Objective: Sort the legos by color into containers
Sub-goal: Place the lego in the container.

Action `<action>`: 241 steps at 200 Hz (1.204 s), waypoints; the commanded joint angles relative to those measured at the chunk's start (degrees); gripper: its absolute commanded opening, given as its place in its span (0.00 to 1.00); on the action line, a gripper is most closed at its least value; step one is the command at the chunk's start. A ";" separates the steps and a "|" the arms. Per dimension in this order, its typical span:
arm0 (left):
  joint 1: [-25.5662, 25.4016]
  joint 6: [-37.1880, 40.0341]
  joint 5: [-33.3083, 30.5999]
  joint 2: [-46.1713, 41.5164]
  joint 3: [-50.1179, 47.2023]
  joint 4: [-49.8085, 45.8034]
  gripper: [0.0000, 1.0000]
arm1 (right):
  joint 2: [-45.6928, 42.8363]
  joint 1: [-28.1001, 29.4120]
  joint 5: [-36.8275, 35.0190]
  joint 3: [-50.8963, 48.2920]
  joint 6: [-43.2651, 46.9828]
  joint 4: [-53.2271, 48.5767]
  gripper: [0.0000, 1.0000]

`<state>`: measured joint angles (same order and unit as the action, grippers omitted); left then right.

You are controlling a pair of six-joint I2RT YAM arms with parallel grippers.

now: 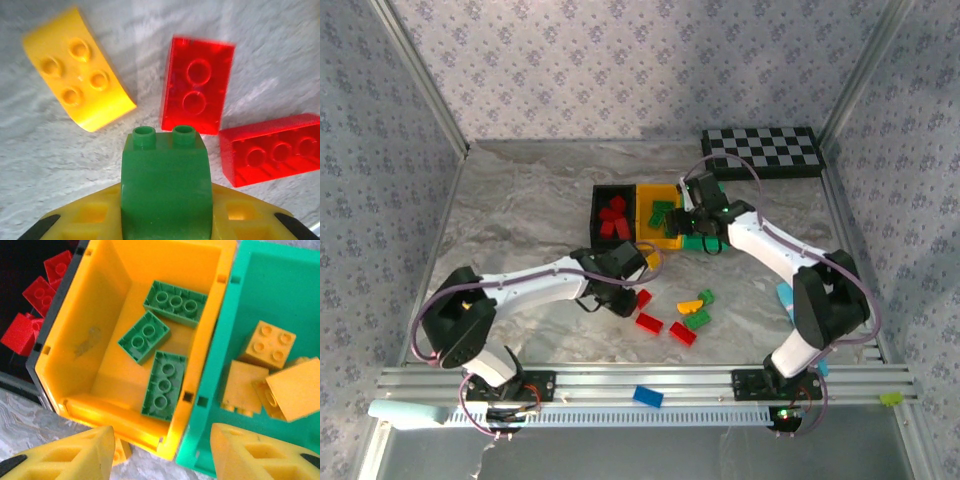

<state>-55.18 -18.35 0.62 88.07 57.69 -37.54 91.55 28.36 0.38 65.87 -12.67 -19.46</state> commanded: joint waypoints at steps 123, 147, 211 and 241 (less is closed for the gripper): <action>12.50 6.85 -6.72 26.58 46.49 -7.98 0.34 | -16.24 -2.25 -5.99 -15.40 -4.84 -5.30 0.53; 13.84 6.86 -4.38 30.05 49.56 -7.11 0.39 | -18.28 -2.08 -4.82 -17.40 -6.17 -6.53 0.53; 13.93 6.85 -3.51 30.51 50.48 -6.56 0.75 | -19.79 2.64 -1.10 -20.76 -8.60 -7.78 0.54; 13.90 4.81 -3.96 24.32 42.93 -1.71 0.75 | -16.29 6.05 1.27 -20.56 -9.50 -5.39 0.54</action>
<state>-41.04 -12.03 -3.81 119.09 105.19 -41.98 72.84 32.18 -1.23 45.67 -20.40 -25.45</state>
